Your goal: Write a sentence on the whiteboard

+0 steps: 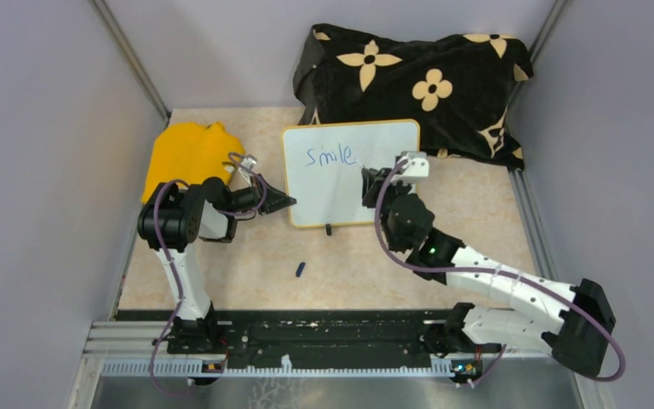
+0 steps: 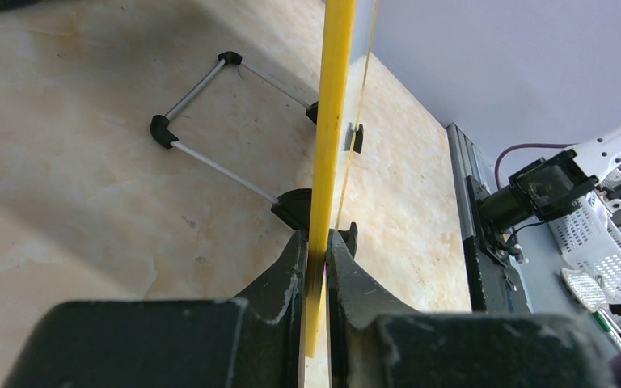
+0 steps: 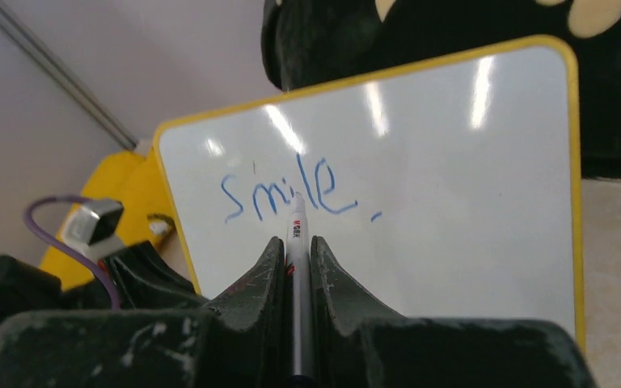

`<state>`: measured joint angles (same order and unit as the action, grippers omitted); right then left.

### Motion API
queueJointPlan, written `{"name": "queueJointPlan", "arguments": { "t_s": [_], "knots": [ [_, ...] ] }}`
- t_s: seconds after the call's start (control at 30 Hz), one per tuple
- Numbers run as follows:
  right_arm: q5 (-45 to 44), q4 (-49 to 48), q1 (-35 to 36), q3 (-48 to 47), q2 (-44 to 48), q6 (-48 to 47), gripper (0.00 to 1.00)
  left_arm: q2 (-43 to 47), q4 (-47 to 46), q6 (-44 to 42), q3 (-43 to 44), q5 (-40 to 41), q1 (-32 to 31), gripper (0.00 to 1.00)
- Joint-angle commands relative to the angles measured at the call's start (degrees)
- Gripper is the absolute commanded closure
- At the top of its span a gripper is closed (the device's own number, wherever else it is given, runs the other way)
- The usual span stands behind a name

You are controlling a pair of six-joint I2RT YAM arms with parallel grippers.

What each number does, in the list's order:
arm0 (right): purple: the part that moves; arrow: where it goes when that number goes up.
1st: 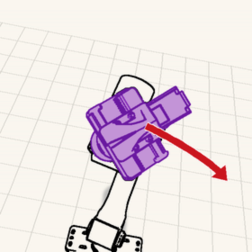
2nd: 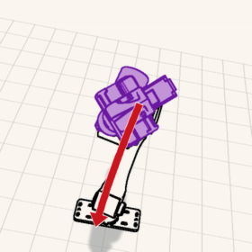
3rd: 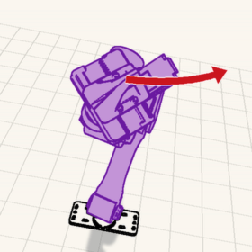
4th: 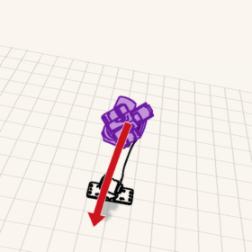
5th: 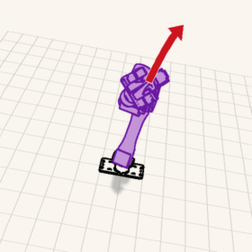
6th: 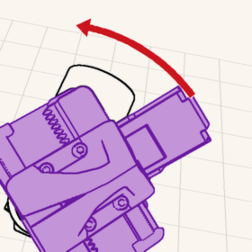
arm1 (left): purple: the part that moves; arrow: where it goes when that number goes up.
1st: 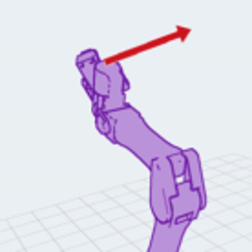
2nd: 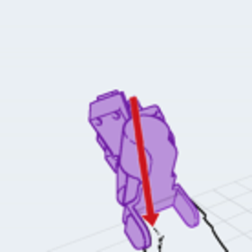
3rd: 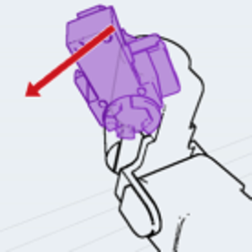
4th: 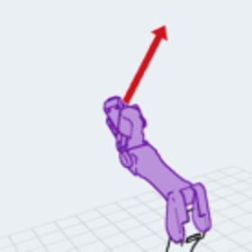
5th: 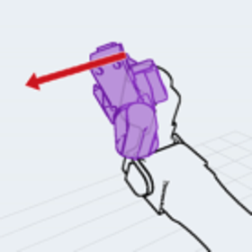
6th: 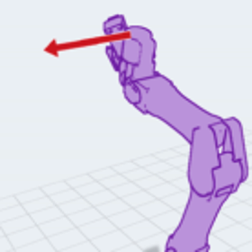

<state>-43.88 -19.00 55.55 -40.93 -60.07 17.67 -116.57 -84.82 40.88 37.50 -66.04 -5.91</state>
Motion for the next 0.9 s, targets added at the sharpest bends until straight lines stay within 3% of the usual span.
{"name": "queueJointPlan", "arguments": {
  "t_s": [0.0,0.2,0.43,0.87],
  "knots": [
    [3.4,3.3,-4.2,-6.5,3.8,4.5,1.0,-1.4,-0.3,0.1,0.5,0.2,-0.2,1.0],
    [11.2,5.0,-4.7,-6.9,3.4,-1.7,1.0,-1.1,-0.5,0.2,0.4,0.3,-0.2,1.0],
    [3.5,3.0,1.2,-5.6,-4.2,-9.0,1.0,-1.1,-0.4,0.2,0.4,0.2,-0.2,1.0],
    [5.1,-6.4,4.1,-4.4,-16.0,-7.6,1.0,-1.3,1.2,-1.3,0.4,0.2,-0.2,1.0]
  ]
}}
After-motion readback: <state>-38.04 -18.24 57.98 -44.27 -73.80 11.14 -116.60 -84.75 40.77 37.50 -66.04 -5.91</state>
